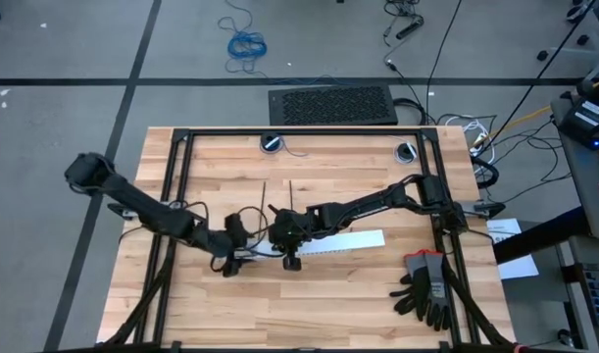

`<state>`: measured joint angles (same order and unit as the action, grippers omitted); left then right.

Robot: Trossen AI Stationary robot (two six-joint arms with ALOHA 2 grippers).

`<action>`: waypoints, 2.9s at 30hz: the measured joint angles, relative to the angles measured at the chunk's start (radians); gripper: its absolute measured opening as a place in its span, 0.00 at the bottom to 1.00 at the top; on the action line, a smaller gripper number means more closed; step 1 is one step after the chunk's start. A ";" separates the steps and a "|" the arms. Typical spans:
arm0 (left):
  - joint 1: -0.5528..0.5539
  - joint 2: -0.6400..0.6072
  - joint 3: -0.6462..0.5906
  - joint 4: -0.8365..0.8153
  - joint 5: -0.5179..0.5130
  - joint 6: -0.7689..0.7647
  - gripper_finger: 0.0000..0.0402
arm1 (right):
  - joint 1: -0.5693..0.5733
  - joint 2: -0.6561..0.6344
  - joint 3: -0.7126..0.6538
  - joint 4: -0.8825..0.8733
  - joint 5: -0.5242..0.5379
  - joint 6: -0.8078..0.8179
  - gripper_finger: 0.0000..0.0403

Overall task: Ziptie cables
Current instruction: Close the white cable duct

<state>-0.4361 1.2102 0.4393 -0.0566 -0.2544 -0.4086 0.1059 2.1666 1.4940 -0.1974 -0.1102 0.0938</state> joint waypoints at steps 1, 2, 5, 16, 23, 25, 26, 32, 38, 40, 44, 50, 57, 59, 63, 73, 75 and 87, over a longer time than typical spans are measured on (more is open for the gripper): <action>-0.014 -0.002 -0.016 -0.002 -0.032 -0.018 0.88 | 0.000 0.000 0.000 0.000 0.001 -0.002 0.00; -0.029 -0.001 -0.033 0.003 -0.068 -0.029 0.88 | 0.000 0.000 0.000 0.000 0.001 -0.003 0.00; -0.070 0.017 -0.085 0.092 -0.165 -0.050 0.88 | 0.000 0.000 0.000 0.000 0.004 -0.005 0.00; -0.089 0.164 -0.186 0.407 -0.223 -0.027 0.88 | -0.001 0.000 0.000 -0.002 0.006 0.005 0.00; -0.090 0.300 -0.186 0.583 -0.260 0.004 0.88 | -0.001 0.000 0.000 -0.011 0.003 0.010 0.00; -0.094 0.317 -0.186 0.601 -0.272 0.005 0.87 | -0.001 -0.001 0.000 -0.015 0.002 0.011 0.00; -0.098 0.323 -0.186 0.609 -0.279 0.006 0.85 | -0.001 -0.001 0.000 -0.016 0.002 0.013 0.00; -0.125 0.327 -0.185 0.629 -0.308 0.022 0.75 | -0.001 -0.001 0.000 -0.024 0.000 0.018 0.00; -0.135 0.333 -0.183 0.626 -0.306 0.002 0.69 | -0.002 -0.001 -0.001 -0.014 0.000 0.032 0.00; -0.127 0.340 -0.183 0.625 -0.294 -0.003 0.68 | -0.002 0.004 -0.002 0.007 -0.007 0.037 0.00; -0.111 0.360 -0.184 0.625 -0.270 -0.005 0.68 | -0.002 0.007 -0.003 0.043 -0.025 0.043 0.00; -0.110 0.376 -0.183 0.631 -0.263 -0.030 0.62 | -0.002 -0.012 -0.003 0.033 -0.007 0.019 0.00; -0.108 0.378 -0.182 0.631 -0.263 -0.032 0.59 | -0.003 -0.060 -0.008 -0.001 0.007 -0.006 0.00; -0.108 0.378 -0.182 0.631 -0.262 -0.032 0.58 | -0.003 -0.075 -0.008 -0.006 0.007 -0.009 0.00; -0.108 0.378 -0.182 0.630 -0.261 -0.033 0.58 | 0.000 -0.097 -0.005 -0.030 0.006 -0.010 0.00; -0.107 0.378 -0.174 0.621 -0.256 -0.027 0.58 | -0.015 0.015 0.001 0.137 -0.062 0.017 0.00; -0.100 0.378 -0.173 0.622 -0.251 -0.028 0.58 | -0.022 0.040 0.006 0.163 -0.082 0.027 0.00; -0.072 0.316 -0.174 0.594 -0.211 -0.002 0.72 | -0.027 0.071 0.022 0.166 -0.082 0.030 0.00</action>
<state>-0.5085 1.5265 0.2649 0.5378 -0.4649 -0.4110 0.0793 2.2375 1.5158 -0.0313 -0.1925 0.1242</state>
